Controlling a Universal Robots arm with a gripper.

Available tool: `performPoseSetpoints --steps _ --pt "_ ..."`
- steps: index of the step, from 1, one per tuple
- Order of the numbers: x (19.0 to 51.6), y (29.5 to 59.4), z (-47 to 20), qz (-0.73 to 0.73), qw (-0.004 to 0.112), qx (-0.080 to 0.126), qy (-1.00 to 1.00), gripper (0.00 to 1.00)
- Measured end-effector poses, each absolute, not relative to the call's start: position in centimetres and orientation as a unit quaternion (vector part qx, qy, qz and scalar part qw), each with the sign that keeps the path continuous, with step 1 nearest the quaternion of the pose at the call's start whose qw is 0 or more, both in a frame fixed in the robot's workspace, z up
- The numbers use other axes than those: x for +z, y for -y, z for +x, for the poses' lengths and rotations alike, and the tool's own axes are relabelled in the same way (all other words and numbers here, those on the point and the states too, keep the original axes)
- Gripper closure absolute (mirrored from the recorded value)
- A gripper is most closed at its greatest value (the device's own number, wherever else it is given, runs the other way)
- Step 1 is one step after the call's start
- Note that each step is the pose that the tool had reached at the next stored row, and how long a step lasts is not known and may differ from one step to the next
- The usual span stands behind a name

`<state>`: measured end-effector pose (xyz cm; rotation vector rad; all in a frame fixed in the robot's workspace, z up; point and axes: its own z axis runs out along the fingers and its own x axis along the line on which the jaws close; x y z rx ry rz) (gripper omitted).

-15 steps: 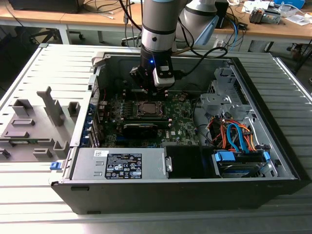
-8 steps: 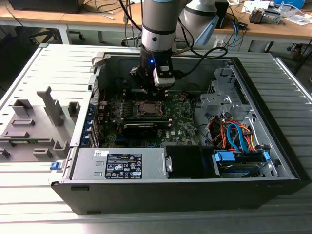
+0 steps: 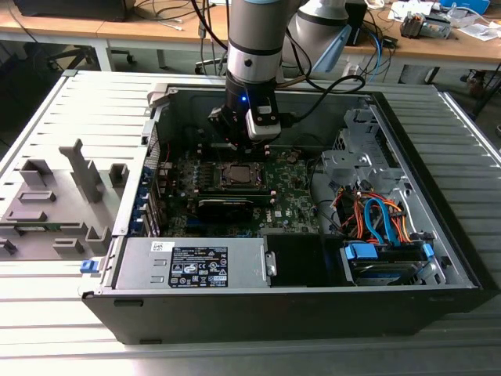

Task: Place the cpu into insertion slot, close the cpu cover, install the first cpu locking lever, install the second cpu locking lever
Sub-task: 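Install the first cpu locking lever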

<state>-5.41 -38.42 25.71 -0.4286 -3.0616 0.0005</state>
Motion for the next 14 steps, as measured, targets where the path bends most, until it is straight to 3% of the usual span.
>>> performPoseSetpoints --steps 14 --pt "25.71 38.42 -5.41 -0.135 0.025 0.000 0.990 0.89"
